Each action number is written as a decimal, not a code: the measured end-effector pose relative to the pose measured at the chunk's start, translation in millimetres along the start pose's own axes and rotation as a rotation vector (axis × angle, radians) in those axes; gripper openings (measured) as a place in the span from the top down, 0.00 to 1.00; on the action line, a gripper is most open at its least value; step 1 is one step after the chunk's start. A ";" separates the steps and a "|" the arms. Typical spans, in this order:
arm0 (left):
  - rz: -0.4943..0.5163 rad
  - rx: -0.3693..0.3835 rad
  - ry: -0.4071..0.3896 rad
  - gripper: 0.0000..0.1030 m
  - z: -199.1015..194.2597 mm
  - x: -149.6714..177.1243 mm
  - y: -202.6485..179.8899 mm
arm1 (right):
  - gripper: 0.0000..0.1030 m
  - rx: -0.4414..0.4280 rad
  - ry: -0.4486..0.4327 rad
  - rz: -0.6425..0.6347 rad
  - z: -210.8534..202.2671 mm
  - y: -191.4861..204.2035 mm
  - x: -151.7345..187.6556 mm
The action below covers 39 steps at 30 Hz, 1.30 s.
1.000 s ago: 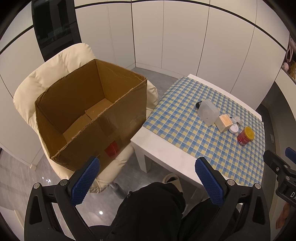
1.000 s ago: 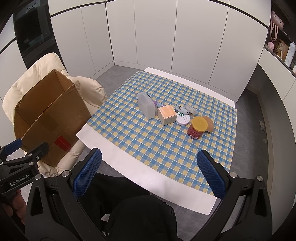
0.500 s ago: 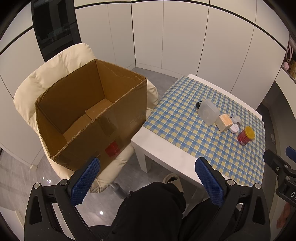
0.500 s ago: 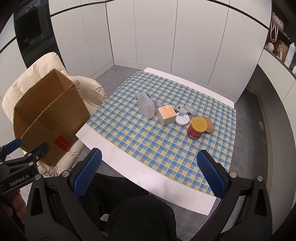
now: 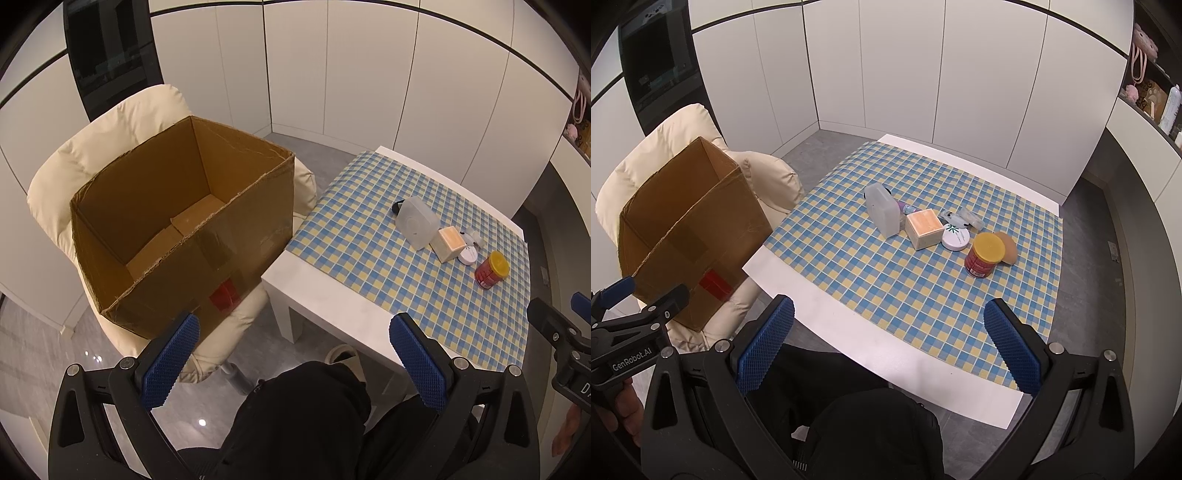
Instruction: Organize objects
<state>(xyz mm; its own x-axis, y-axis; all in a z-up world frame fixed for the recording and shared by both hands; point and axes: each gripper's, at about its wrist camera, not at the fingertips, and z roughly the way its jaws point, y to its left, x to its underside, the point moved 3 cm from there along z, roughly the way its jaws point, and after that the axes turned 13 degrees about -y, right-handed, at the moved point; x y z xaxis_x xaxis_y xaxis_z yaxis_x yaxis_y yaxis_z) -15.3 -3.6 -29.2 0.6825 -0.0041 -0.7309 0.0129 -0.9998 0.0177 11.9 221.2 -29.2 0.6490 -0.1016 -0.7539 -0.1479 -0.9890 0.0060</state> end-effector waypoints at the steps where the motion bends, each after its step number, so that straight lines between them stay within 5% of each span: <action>1: 0.000 0.000 0.000 0.01 0.2 0.2 -0.1 | 0.00 0.000 0.000 0.000 0.0 0.1 0.1; 39: 0.004 0.002 -0.001 0.01 2.0 3.7 -0.1 | 0.00 0.002 -0.001 -0.003 -0.4 -0.3 1.3</action>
<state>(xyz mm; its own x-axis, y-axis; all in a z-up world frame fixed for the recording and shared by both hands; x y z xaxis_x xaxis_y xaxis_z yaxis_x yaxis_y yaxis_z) -14.3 -3.6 -33.3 0.6822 -0.0079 -0.7312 0.0090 -0.9998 0.0192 13.1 221.3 -30.0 0.6486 -0.0988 -0.7547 -0.1475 -0.9891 0.0027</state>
